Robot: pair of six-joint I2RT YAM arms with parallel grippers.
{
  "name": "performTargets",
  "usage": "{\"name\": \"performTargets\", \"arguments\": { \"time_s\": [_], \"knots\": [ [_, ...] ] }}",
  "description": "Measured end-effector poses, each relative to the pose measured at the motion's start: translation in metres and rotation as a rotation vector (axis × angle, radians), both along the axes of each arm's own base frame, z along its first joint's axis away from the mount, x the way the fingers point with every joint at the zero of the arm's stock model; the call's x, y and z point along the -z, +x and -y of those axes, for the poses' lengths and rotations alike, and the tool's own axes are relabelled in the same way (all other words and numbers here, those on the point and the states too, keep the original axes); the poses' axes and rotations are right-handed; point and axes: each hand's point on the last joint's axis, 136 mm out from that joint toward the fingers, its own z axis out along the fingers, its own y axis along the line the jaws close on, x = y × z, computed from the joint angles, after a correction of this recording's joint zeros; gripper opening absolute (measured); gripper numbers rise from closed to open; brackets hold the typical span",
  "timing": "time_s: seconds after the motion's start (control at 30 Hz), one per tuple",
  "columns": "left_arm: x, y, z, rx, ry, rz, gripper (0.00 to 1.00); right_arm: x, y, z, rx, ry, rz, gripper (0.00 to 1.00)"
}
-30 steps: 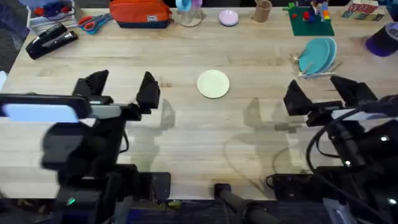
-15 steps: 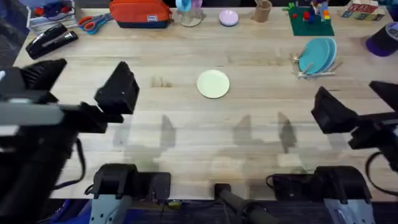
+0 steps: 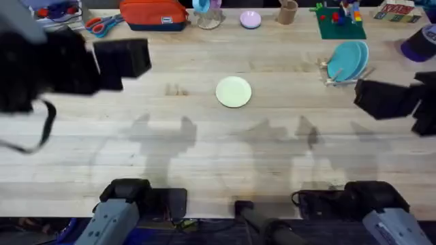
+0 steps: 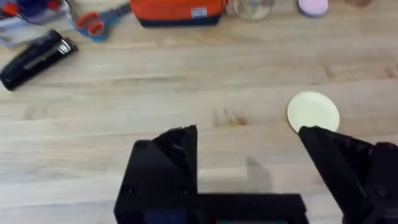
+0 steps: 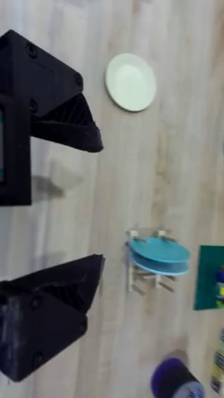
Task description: Pick up the plates from the table one by one and place each into a slot on the dish rack.
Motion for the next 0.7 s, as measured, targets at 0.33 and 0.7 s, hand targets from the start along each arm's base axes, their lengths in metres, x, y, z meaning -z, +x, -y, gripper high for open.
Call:
{"name": "performTargets", "arguments": {
  "time_s": [0.33, 0.7],
  "knots": [
    [0.01, 0.03, 0.006, 0.026, -0.025, -0.258, 0.993, 0.003, 0.031, 0.0, -0.012, -0.012, -0.299, 0.993],
    [0.029, 0.034, 0.013, 0.053, -0.058, -0.388, 0.993, 0.025, 0.052, 0.0, -0.022, -0.018, -0.449, 0.993]
  ]
}}
